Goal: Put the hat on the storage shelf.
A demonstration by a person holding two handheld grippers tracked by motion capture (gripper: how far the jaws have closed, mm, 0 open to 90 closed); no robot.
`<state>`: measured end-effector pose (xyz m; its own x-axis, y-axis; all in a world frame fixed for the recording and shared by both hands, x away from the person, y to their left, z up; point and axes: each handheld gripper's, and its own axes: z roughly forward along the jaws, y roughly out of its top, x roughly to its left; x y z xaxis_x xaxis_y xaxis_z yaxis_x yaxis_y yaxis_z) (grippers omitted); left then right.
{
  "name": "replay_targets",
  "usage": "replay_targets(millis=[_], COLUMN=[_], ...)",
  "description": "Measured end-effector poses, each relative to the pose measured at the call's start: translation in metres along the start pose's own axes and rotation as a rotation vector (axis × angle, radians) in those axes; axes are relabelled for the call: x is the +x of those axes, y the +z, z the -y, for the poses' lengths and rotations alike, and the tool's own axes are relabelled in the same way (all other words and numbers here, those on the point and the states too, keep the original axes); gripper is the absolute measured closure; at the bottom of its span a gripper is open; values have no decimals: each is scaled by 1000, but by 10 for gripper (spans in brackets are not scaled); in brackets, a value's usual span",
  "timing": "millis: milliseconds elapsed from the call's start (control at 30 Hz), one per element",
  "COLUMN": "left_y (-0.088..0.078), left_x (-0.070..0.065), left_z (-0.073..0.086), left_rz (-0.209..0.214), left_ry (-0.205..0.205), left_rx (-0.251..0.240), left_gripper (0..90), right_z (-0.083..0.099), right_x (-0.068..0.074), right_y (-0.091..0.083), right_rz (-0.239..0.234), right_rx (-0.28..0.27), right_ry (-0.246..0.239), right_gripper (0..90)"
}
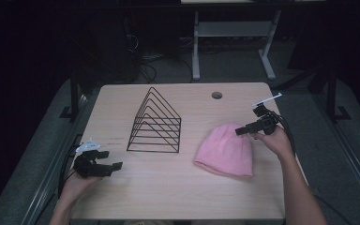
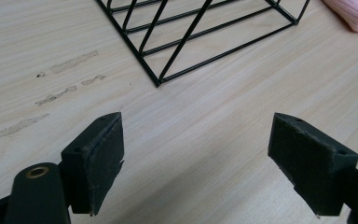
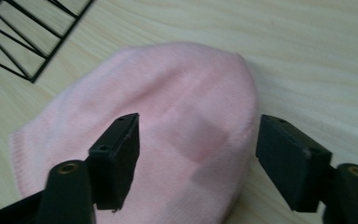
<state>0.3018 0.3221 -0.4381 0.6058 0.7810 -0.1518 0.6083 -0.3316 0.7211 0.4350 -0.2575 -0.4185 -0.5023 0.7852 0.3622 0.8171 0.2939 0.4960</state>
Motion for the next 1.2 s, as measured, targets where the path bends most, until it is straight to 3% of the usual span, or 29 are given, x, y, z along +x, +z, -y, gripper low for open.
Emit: replay_targets(millis=[67,300,600,667,767,1000,1200], left_y=[0,0,-4,-3,-2,-4,-1], left_x=[-1,-2,-3,-3,-4,-3,-4], left_z=[0,1,3,4,6,7,9], left_rz=[-1,0,-12,-13,-10,-17,-19], left_ry=[1,13,16,23,3,6,-1], left_rx=[5,10,6,12,10,17,24], left_gripper=[184,183,184,183,184,184,186], right_z=[0,0,1,1,2,8,12], right_x=[-4,-11,-16,-16,-18,-27,-28], right_y=[4,14,23,25,27,29,29], right_rz=[17,5,-15,-15,-27,-98,-117], right_rx=[15,43,70,63,65,38,20], right_ry=[16,61,68,51,54,96,103], right_gripper=[320,387,530,547,574,615,697])
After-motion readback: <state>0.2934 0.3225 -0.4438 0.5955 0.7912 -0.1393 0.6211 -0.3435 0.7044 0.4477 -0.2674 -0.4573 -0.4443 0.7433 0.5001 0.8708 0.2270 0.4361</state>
